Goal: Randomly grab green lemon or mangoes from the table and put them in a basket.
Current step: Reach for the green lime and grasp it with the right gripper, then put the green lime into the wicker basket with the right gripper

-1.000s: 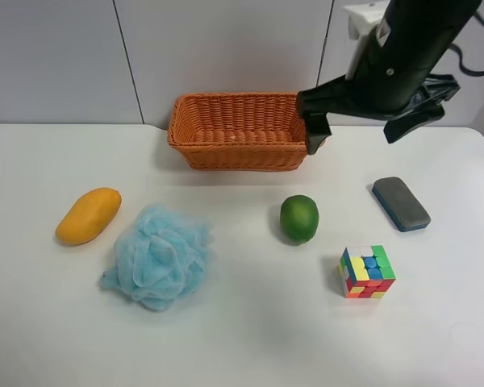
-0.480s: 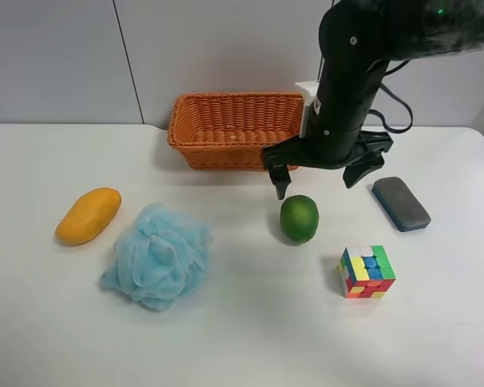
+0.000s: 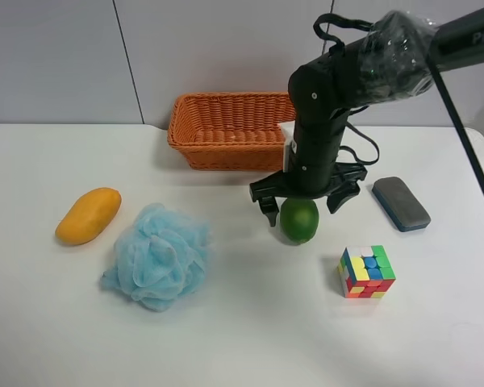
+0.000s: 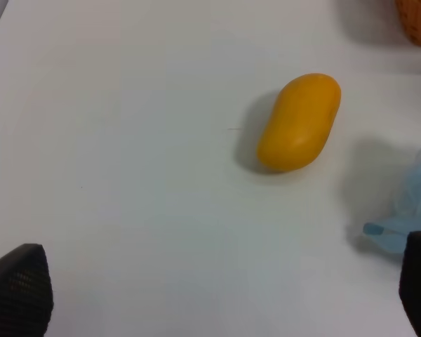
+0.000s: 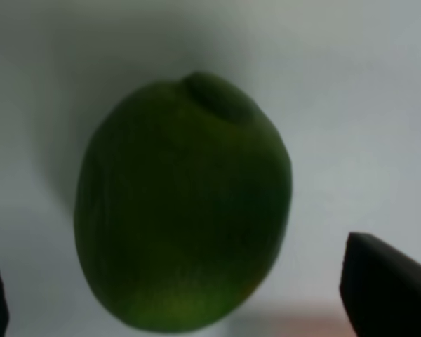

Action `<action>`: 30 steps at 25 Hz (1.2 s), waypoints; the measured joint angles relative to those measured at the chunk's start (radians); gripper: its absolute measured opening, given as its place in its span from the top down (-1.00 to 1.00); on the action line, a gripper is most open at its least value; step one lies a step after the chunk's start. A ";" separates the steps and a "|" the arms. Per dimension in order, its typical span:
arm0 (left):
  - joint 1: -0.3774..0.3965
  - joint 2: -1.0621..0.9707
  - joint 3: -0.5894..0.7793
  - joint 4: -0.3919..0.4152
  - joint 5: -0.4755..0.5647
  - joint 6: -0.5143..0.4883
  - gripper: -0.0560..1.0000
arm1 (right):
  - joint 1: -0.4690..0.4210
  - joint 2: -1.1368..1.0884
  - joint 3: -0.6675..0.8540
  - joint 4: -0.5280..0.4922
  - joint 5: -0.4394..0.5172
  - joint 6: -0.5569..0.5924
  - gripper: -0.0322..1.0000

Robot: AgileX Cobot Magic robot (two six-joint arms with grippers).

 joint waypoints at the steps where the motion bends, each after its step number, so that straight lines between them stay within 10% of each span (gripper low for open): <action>1: 0.000 0.000 0.000 0.000 0.000 0.000 -0.99 | 0.000 0.011 0.000 -0.004 -0.008 0.000 -0.87; 14: 0.000 0.000 0.000 0.000 0.000 0.000 -0.99 | 0.000 0.081 0.000 -0.016 -0.055 0.000 -0.83; 18: 0.000 0.000 0.000 0.000 0.000 0.000 -0.99 | 0.000 0.081 0.000 -0.017 -0.067 0.000 -0.32; 30: 0.000 0.000 0.000 0.000 0.000 0.000 -0.99 | 0.000 0.080 0.000 -0.017 -0.070 0.000 -0.34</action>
